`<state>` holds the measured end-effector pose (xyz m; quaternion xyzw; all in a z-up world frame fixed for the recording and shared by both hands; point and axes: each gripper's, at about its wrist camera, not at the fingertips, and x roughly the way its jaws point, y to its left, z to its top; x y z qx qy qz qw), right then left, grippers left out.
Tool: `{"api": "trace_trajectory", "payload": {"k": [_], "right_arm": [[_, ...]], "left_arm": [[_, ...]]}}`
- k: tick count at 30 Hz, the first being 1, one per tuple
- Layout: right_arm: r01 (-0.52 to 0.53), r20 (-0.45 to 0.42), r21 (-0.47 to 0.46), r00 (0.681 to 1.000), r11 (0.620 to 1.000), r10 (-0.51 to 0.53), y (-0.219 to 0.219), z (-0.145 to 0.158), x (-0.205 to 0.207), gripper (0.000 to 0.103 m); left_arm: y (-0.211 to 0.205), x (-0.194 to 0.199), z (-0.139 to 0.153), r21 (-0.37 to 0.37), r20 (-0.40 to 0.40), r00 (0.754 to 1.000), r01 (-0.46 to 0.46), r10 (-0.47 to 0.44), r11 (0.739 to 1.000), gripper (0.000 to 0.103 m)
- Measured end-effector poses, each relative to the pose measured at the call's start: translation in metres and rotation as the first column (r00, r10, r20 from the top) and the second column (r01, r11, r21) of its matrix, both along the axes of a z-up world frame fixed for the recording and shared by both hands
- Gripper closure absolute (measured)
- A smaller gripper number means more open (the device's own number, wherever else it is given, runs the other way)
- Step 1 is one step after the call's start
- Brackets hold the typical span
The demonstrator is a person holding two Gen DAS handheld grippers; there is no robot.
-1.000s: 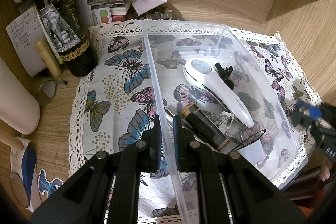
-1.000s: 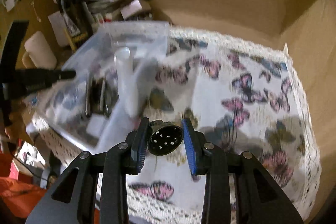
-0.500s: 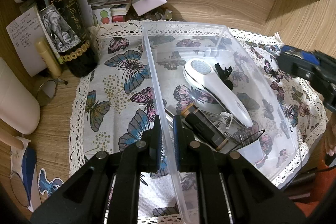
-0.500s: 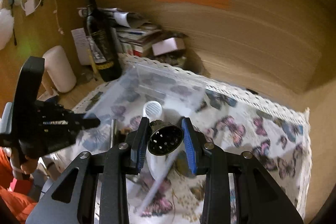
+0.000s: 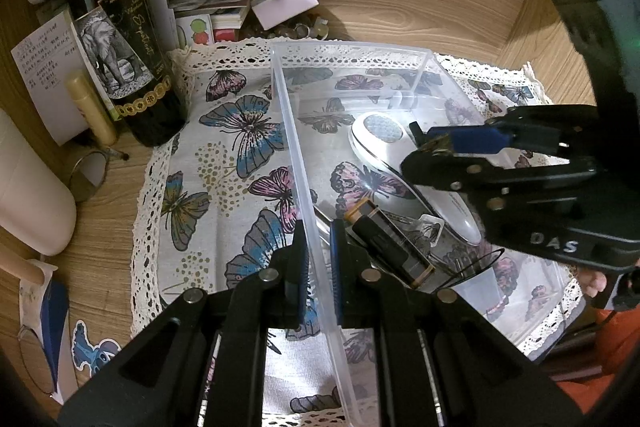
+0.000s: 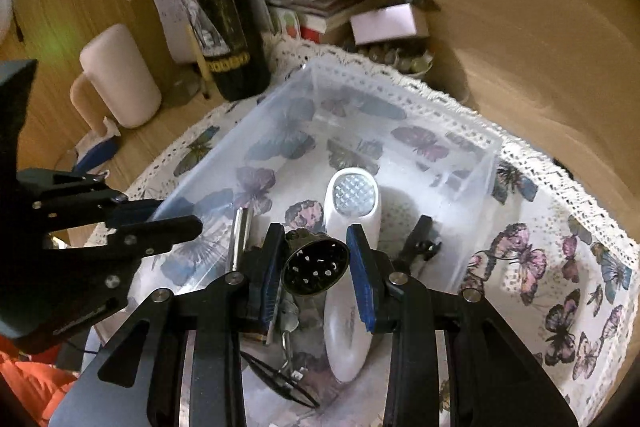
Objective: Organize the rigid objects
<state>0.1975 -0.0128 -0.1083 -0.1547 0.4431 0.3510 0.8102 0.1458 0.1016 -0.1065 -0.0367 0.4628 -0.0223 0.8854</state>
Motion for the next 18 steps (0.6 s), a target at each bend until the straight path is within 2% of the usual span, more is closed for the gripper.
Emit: {"api": "trace_trajectory", "payload": {"k": [3, 7, 10, 13, 18], "right_arm": [[0.0, -0.01, 0.001, 1.0, 1.0, 0.0, 0.0, -0.002, 0.001, 0.073], [0.017, 0.017, 0.029, 1.0, 0.999, -0.018, -0.006, 0.006, -0.003, 0.06], [0.032, 0.048, 0.05, 0.998, 0.998, -0.034, -0.013, 0.016, -0.007, 0.058], [0.054, 0.083, 0.087, 0.995, 0.995, -0.061, -0.023, 0.027, -0.013, 0.049], [0.086, 0.139, 0.144, 0.985, 0.986, -0.106, -0.043, 0.045, -0.027, 0.042]], "left_arm": [[0.0, 0.0, 0.0, -0.001, 0.0, 1.0, -0.001, 0.001, 1.0, 0.093], [0.0, 0.0, 0.0, -0.004, -0.001, 1.0, -0.004, 0.004, 1.0, 0.093], [0.0, 0.001, 0.002, 0.002, 0.003, 1.0, -0.009, 0.009, 1.0, 0.093], [-0.001, 0.001, 0.007, 0.017, 0.017, 1.0, -0.017, 0.017, 1.0, 0.093], [-0.006, -0.009, 0.029, 0.089, 0.117, 0.992, -0.054, 0.043, 0.995, 0.093]]}}
